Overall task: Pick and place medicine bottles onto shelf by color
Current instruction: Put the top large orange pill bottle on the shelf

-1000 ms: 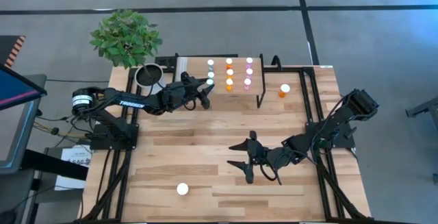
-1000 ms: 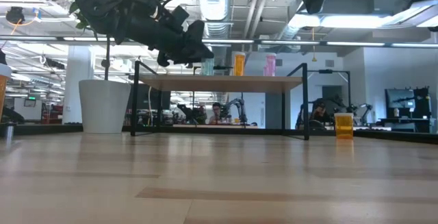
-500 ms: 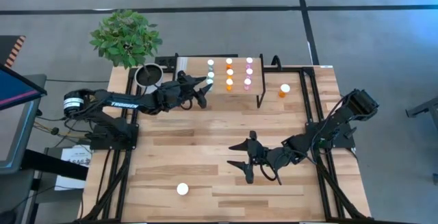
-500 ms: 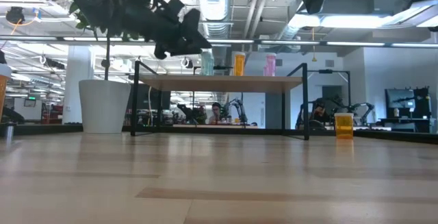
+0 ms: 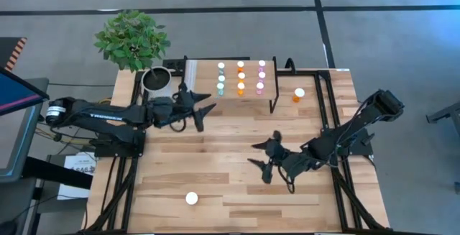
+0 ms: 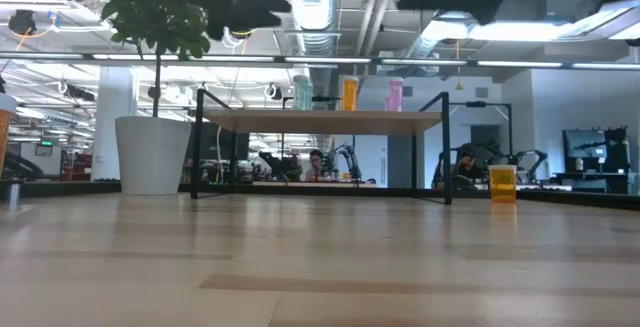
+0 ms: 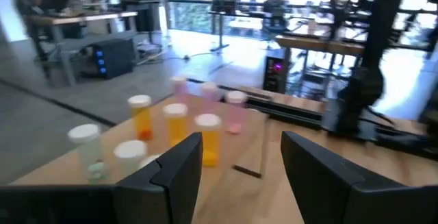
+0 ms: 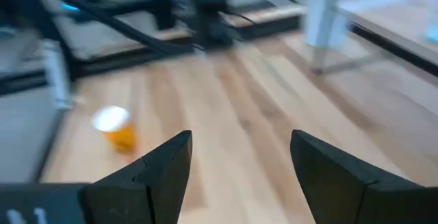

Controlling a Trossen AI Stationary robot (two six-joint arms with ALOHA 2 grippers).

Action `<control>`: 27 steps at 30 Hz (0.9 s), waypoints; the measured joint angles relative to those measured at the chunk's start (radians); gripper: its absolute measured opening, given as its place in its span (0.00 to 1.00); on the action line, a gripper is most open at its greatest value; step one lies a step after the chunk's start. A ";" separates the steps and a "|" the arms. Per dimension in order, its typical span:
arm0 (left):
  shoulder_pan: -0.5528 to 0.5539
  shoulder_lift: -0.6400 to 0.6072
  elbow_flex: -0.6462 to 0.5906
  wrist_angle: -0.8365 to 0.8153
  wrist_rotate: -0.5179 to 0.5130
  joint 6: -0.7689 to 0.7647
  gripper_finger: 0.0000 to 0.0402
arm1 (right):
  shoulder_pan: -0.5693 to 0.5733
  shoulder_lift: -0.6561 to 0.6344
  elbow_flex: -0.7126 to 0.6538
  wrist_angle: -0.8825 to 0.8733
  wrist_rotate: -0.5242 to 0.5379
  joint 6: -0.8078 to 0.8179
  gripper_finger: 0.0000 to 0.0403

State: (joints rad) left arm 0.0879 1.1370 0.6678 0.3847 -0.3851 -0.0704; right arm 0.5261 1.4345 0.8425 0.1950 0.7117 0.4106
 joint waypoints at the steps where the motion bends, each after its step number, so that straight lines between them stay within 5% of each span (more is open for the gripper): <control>1: -0.026 -0.016 0.000 -0.020 -0.008 0.004 0.47 | 0.005 -0.019 0.000 -0.064 0.025 0.036 0.67; 9: -0.212 -0.051 0.000 -0.102 -0.024 0.006 0.47 | 0.024 -0.132 -0.104 -0.393 0.162 0.356 0.67; 20: -0.374 -0.051 -0.020 -0.123 -0.244 0.077 0.47 | -0.015 -0.290 -0.357 -0.601 0.232 0.849 0.67; 27: -0.303 -0.061 -0.207 0.159 -0.085 0.018 0.47 | -0.142 -0.282 -0.393 -0.793 0.179 1.023 0.67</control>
State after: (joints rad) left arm -0.2147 1.0763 0.4606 0.5432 -0.4697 -0.0524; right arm 0.3842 1.1522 0.4492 -0.5977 0.8904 1.4340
